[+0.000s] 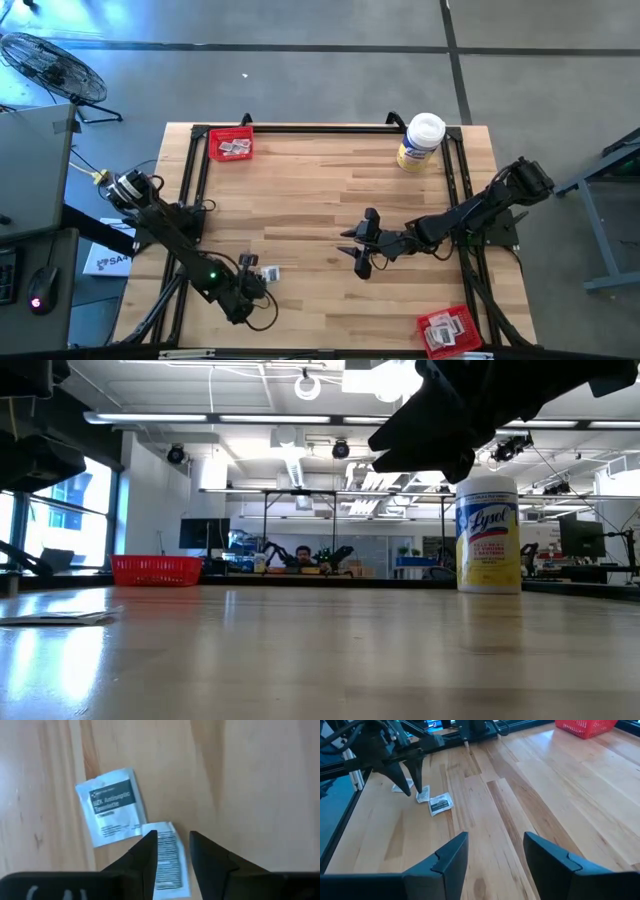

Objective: Pick & Place First Aid Supplies
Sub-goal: Put the white and orange ointment pack into the top red bin

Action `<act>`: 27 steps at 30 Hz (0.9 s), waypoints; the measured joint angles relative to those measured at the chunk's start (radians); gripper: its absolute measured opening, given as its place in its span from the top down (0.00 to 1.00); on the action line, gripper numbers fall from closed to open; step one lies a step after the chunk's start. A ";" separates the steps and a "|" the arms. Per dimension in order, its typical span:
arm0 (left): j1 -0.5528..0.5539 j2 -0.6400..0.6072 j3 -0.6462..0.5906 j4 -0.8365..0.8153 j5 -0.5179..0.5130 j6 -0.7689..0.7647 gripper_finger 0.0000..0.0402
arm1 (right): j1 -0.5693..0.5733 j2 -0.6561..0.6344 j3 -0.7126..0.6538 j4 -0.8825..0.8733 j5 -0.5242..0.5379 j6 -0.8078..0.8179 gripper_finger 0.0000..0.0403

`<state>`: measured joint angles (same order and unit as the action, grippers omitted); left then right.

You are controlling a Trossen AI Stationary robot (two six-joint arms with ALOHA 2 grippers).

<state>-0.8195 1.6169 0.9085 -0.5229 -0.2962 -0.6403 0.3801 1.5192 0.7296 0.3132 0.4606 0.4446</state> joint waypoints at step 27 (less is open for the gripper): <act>0.000 0.096 0.002 -0.036 -0.005 0.061 0.98 | 0.000 0.000 0.000 -0.003 -0.004 0.000 0.54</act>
<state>-0.8200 1.7130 0.9102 -0.5591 -0.3010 -0.5789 0.3805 1.5192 0.7296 0.3107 0.4568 0.4442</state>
